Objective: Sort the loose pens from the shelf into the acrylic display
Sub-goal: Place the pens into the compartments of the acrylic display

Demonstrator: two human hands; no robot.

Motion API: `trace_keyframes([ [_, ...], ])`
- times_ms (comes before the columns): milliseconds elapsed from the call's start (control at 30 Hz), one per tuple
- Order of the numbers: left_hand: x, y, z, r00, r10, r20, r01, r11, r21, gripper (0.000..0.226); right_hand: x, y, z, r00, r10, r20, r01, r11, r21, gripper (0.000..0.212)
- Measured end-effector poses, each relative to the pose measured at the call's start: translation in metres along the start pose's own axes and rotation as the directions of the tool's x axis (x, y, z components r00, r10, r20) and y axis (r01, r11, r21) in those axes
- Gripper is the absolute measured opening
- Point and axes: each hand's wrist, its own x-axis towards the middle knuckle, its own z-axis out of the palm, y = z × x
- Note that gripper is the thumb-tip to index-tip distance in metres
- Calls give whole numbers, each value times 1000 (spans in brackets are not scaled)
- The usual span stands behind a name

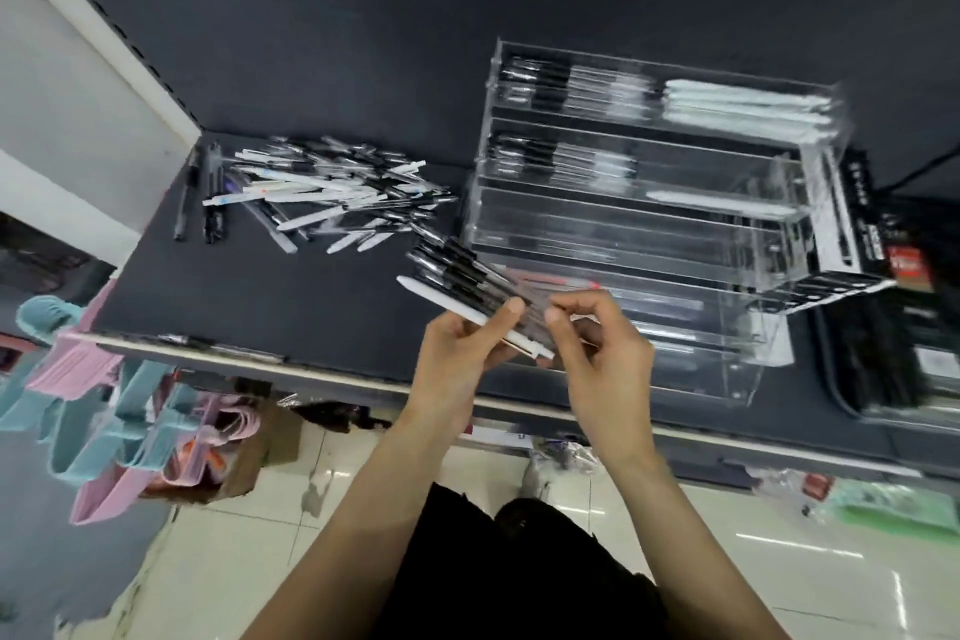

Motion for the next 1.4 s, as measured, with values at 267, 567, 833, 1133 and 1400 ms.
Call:
trace_keyframes([
  [267, -21, -34, 65, 980, -66, -186, 52, 996, -76, 20, 16, 24, -78, 964, -110, 243, 150, 977, -151, 8],
  [567, -19, -30, 70, 976, 10, -218, -28, 996, -79, 48, 42, 17, -103, 958, -84, 276, 92, 996, -14, 13],
  [833, -4, -27, 41, 953, -24, -302, -40, 978, -205, 20, 105, 30, -83, 933, -245, 262, 325, 888, -325, 17],
  [1133, 0, -27, 43, 959, -20, -284, -43, 976, -215, 12, 144, 36, -62, 853, -92, 514, 381, 784, -490, 17],
  [1400, 2, -23, 46, 965, -12, -262, -35, 985, -172, 19, 140, 20, -60, 813, -8, 582, 439, 665, -604, 25],
])
